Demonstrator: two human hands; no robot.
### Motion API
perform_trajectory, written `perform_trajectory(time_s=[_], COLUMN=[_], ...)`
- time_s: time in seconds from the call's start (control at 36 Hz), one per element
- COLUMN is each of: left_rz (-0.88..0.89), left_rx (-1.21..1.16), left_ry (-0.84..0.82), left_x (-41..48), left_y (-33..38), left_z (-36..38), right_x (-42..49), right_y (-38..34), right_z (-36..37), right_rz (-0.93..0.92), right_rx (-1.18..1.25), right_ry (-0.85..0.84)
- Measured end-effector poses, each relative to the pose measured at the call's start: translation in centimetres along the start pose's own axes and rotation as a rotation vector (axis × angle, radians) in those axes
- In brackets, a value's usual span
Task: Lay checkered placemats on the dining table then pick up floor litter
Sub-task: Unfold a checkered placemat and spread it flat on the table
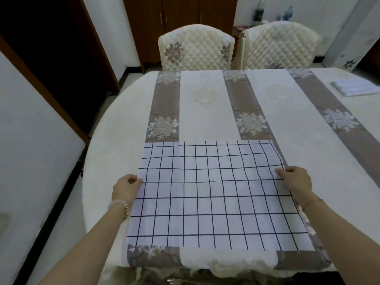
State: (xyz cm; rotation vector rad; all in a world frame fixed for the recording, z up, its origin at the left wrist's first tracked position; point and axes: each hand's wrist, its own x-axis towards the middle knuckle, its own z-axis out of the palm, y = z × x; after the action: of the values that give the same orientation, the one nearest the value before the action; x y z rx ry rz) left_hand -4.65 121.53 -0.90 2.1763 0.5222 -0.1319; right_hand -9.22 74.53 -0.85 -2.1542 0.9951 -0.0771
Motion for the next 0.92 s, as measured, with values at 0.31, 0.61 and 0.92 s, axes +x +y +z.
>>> perform_trajectory(time_s=[0.31, 0.61, 0.92], left_rz=[-0.040, -0.008, 0.648], left_rx=[0.019, 0.110, 0.594], left_ry=[-0.025, 0.029, -0.221], left_x=[0.5, -0.5, -1.0], left_y=[0.2, 1.3, 1.4], left_z=[0.1, 0.2, 2.5], right_x=[0.0, -1.2, -13.0], right_y=[-0.1, -1.0, 3.1], right_z=[-0.2, -0.1, 1.7], right_rz=[-0.002, 0.020, -0.656], right_rx=[0.005, 0.049, -0.356], right_ry=[-0.022, 0.072, 0.027])
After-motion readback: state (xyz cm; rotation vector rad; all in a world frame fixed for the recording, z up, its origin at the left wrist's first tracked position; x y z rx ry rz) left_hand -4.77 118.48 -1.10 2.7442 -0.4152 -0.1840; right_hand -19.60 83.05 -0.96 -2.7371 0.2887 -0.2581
